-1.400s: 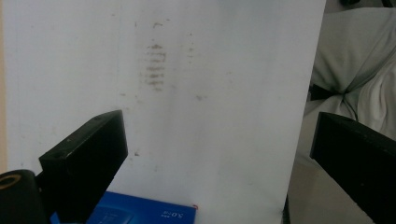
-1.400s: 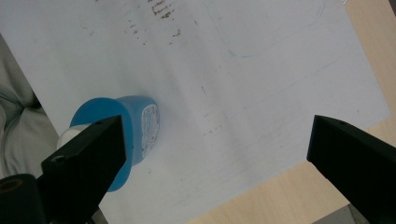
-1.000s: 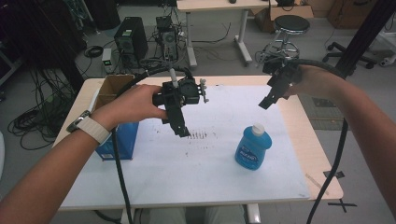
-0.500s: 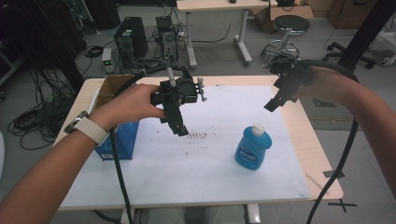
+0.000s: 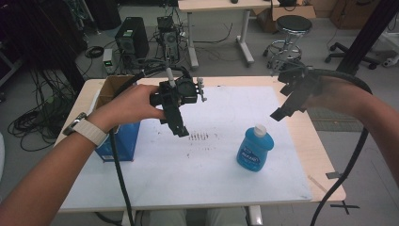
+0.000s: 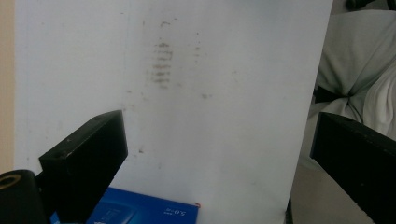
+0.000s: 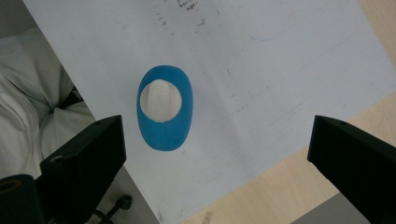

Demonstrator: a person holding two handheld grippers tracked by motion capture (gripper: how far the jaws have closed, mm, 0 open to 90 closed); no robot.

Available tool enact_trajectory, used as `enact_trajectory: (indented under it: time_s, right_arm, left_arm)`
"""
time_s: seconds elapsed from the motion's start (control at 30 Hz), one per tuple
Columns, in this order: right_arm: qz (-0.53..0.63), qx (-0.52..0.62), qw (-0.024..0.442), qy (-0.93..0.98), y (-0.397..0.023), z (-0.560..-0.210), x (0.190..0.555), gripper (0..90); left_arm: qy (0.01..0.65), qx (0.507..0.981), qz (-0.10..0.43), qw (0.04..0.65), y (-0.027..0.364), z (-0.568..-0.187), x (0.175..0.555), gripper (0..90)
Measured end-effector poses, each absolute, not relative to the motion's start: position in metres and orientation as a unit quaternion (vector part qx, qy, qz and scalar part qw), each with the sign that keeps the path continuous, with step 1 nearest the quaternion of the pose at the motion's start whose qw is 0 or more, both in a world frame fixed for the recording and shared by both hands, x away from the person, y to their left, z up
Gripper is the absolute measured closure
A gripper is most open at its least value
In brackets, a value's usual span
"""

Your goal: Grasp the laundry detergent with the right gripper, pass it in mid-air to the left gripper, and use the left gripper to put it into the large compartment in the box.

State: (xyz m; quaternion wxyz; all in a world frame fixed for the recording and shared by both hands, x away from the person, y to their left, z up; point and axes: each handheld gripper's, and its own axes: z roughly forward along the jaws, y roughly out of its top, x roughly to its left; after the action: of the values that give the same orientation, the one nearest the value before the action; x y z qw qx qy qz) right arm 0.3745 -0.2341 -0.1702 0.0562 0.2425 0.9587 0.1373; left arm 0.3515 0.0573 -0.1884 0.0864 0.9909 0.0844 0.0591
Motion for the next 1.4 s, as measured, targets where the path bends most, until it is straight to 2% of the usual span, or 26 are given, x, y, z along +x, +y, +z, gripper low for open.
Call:
enact_trajectory:
  time_s: [0.97,1.4]
  right_arm:
    - [0.153,0.305,0.035,0.939,-0.254,-0.212,0.328,3.8]
    - [0.178,0.309,0.041,0.933,-0.259,-0.23,0.317,3.7]
  left_arm:
    - [0.083,0.991,0.064,0.085,0.058,-0.191,0.347,4.5]
    - [0.086,0.991,0.064,0.086,0.059,-0.192,0.346,4.5]
